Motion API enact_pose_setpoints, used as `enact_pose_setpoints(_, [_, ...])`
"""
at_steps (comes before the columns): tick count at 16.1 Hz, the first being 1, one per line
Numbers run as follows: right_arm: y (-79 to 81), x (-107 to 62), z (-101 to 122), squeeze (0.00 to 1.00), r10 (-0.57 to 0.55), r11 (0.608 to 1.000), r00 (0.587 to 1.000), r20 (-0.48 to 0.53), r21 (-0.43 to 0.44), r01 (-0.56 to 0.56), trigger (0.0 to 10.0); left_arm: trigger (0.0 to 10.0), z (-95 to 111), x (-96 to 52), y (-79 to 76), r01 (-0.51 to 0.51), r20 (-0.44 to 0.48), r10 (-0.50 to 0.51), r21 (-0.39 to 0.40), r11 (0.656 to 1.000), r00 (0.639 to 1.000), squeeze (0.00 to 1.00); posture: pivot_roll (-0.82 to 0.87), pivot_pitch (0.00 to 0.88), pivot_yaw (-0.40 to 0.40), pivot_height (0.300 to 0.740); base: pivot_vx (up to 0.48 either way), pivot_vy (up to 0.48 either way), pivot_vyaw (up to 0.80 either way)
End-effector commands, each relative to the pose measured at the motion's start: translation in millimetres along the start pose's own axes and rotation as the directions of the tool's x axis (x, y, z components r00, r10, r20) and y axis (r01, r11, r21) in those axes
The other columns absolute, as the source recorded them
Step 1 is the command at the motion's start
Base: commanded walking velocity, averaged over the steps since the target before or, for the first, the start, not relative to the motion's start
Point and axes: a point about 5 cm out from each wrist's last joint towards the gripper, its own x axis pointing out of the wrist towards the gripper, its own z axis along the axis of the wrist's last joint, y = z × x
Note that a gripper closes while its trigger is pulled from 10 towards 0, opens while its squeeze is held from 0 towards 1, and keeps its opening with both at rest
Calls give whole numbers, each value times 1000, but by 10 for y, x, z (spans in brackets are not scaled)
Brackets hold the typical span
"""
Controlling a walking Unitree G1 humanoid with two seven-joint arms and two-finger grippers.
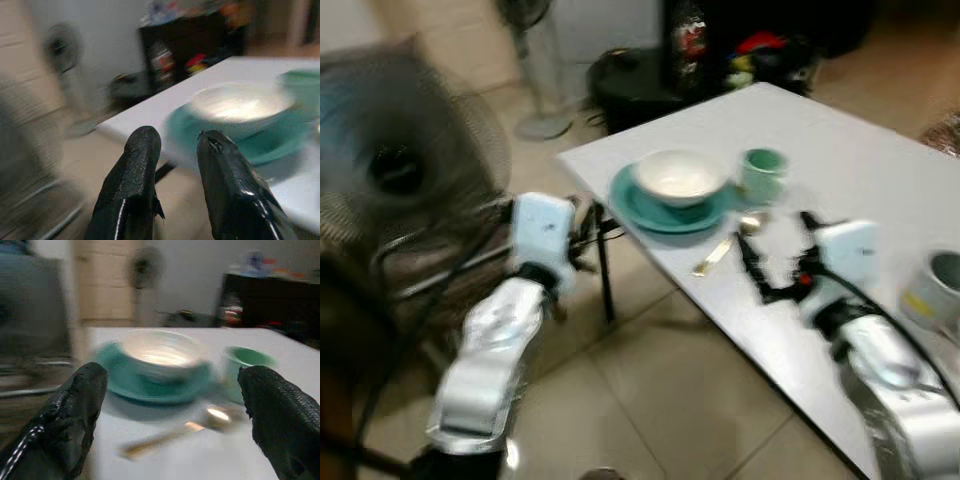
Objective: Setting the table
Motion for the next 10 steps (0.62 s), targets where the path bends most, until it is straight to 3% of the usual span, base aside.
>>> enact_pose_setpoints(1, [-29, -5, 12, 1000, -4, 1000, 1000, -1, -9, 4, 10000, 10000, 69, -24, 0, -4, 24, 4, -14, 1000, 1000, 0, 44, 0, 68, 740, 0, 0, 800])
enact_pose_setpoints(10, [-88, -97, -19, 1000, -49, 999, 999, -21, -6, 48, 10000, 10000, 38, 26, -36, -9, 13, 9, -24, 1000, 1000, 0, 1, 0, 86, 740, 0, 0, 800])
